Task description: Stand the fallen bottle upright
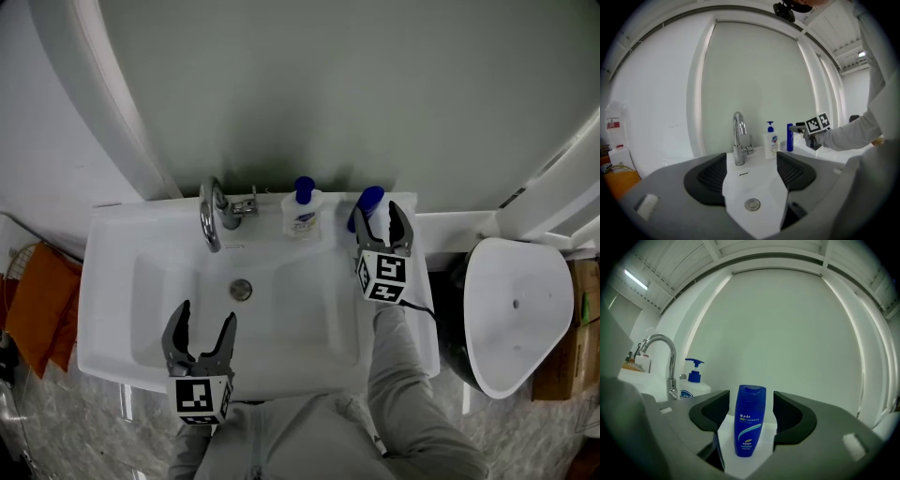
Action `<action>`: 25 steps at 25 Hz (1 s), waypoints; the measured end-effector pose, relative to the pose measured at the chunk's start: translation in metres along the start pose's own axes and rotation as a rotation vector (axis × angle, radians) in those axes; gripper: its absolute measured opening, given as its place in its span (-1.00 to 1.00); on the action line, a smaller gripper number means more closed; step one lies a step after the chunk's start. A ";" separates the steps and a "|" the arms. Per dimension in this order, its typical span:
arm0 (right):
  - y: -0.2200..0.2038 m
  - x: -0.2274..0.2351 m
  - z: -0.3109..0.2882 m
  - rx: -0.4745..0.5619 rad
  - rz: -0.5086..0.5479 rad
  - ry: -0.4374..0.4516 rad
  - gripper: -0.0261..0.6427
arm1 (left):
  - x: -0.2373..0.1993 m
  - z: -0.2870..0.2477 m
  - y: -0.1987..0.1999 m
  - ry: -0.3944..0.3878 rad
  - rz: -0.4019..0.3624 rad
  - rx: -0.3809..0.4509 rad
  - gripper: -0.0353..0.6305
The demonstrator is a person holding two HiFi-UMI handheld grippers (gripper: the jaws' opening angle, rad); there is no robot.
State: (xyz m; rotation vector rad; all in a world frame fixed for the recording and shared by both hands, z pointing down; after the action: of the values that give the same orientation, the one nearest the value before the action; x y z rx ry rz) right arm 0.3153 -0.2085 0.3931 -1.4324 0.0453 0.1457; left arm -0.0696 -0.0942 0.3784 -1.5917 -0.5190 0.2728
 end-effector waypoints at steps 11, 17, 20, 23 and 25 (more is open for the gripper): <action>0.062 -0.004 0.096 0.141 -0.088 -0.092 -0.11 | 0.012 0.001 0.006 -0.128 0.025 0.078 0.23; 0.081 -0.008 0.150 0.163 -0.089 -0.167 -0.11 | 0.019 0.003 0.010 -0.208 0.037 0.109 0.23; 0.089 -0.016 0.174 0.158 -0.082 -0.192 -0.11 | 0.021 0.005 0.011 -0.246 0.036 0.123 0.23; 0.094 -0.026 0.194 0.151 -0.095 -0.207 -0.11 | 0.023 0.007 0.013 -0.281 0.042 0.137 0.23; 0.094 -0.035 0.206 0.138 -0.117 -0.211 -0.11 | 0.024 0.010 0.014 -0.303 0.044 0.145 0.23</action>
State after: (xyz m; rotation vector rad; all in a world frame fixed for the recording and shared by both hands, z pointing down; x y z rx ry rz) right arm 0.2573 0.0050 0.3338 -1.2718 -0.1981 0.1932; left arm -0.0510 -0.0745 0.3666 -1.4289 -0.6815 0.5783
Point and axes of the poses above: the fingertips, and each gripper's own axes: z backward along the fingers, x to its right, y out of its top, the point moved 6 cm from there along z, backward along the fingers, and after that the axes turned 9 degrees about x, right-handed, at the moved point
